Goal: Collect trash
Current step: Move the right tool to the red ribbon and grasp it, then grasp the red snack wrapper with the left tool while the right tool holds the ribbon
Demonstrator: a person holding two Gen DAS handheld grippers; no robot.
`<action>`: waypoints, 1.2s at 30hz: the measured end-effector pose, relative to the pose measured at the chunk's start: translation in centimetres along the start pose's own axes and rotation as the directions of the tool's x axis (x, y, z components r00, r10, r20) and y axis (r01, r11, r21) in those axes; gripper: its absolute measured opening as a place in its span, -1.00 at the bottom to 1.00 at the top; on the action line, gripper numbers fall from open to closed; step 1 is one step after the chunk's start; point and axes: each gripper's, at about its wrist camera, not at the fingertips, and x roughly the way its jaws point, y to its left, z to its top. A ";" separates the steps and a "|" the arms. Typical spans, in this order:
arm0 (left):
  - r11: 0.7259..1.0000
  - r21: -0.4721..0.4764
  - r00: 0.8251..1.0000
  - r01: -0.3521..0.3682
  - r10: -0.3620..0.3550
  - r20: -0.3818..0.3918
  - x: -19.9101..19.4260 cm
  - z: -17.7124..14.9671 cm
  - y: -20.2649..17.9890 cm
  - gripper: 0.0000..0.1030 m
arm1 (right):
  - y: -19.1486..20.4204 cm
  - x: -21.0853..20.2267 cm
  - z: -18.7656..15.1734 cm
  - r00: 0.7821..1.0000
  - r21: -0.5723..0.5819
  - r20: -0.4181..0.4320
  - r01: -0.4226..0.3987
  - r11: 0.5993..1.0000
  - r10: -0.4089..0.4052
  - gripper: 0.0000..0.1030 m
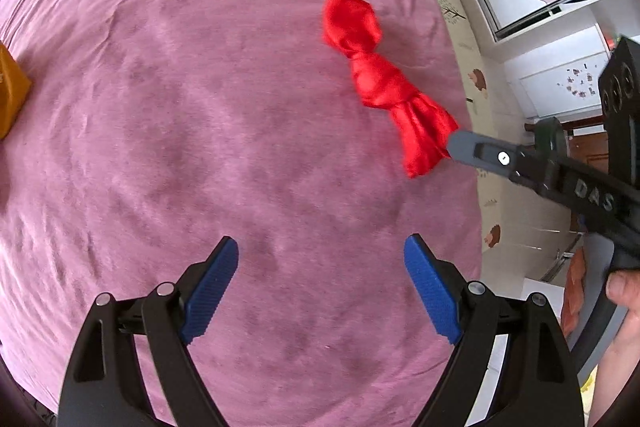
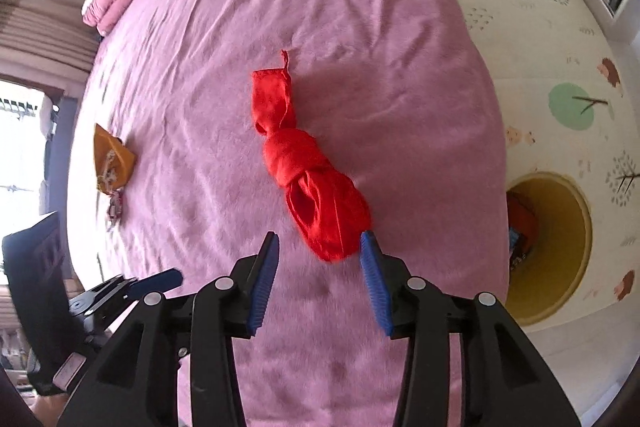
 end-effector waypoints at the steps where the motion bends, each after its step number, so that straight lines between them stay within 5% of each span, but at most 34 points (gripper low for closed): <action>1: 1.000 -0.003 1.000 0.001 -0.001 0.001 0.0 0.1 0.3 0.64 | 0.2 0.4 0.4 1.000 -0.008 -0.005 0.012 1.000 -0.012 -0.17; 5: 1.000 -0.028 1.000 0.004 -0.004 0.009 0.0 0.4 2.2 0.64 | 0.8 2.4 1.4 0.998 -0.029 -0.028 0.057 0.998 -0.058 -0.23; 7: 0.999 -0.044 1.000 0.007 -0.006 0.012 -0.1 0.3 3.0 0.64 | 1.4 3.1 1.5 0.997 -0.045 -0.037 0.067 0.997 -0.069 -0.58; 12: 0.997 -0.073 1.000 0.010 -0.009 0.022 -0.6 0.6 5.7 0.64 | 3.5 3.5 0.7 0.999 -0.056 -0.042 0.032 0.998 -0.034 -0.84; 25: 0.991 -0.132 0.997 -0.030 0.039 0.067 -4.9 -1.6 15.2 0.64 | 13.8 5.8 -1.4 0.988 -0.044 -0.082 -0.138 0.989 0.134 -0.89; 36: 0.973 -0.220 0.991 -0.066 0.089 0.099 -9.0 -4.1 26.5 0.64 | 23.6 9.6 -2.3 0.976 -0.083 -0.118 -0.191 0.978 0.180 -0.89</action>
